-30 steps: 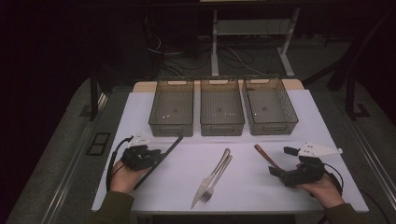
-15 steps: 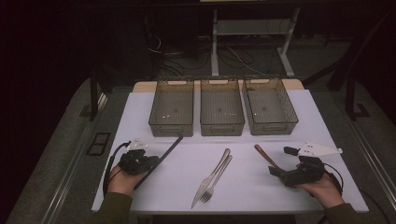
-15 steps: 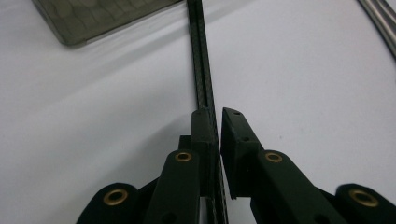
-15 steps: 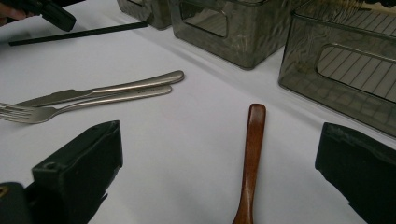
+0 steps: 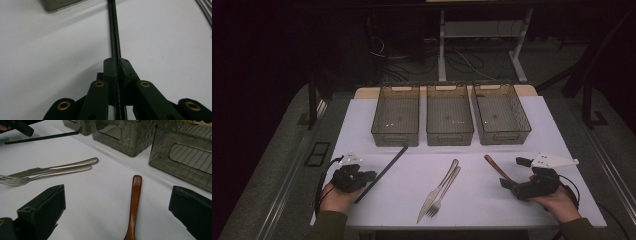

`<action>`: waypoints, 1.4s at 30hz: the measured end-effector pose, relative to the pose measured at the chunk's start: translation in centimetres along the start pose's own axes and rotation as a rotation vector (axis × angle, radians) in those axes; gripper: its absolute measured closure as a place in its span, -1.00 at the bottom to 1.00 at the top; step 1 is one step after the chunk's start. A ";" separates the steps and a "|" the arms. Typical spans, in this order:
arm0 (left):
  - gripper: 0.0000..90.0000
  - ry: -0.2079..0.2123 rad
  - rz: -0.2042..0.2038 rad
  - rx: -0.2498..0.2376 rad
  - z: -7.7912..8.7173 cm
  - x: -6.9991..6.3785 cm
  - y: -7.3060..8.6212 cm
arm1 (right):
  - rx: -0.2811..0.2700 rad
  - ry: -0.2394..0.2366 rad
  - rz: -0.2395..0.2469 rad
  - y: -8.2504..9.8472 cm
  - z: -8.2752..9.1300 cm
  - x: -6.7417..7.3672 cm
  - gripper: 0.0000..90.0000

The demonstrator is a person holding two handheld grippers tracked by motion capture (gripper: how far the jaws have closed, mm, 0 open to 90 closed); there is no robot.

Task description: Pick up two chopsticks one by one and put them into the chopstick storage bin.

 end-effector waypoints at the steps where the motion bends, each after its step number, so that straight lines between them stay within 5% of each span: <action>1: 0.87 0.000 0.002 0.003 0.0 0.0 0.1 | 0.001 0.001 0.000 0.0 0.0 0.0 -1.00; 11: 0.87 0.019 0.003 0.018 -0.2 -0.2 0.3 | 0.007 -0.002 -0.002 0.1 -0.1 0.0 -1.00; 26: 0.87 -0.025 -0.044 0.041 -0.5 -0.1 0.5 | 0.006 -0.002 -0.002 0.1 -0.1 -0.1 -1.00; 42: 0.89 -0.022 0.006 -0.013 -0.7 -0.1 0.9 | 0.007 0.003 -0.006 0.2 -0.1 -0.1 -1.00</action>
Point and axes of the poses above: each handheld gripper's, and its own axes: z roughly backward along the jaws, y roughly out of its underside, x roughly to its left, the point moved 8 cm from there along -z, roughly forward along the jaws, and after that the axes turned 9 degrees about -y, right-handed, at the moved point
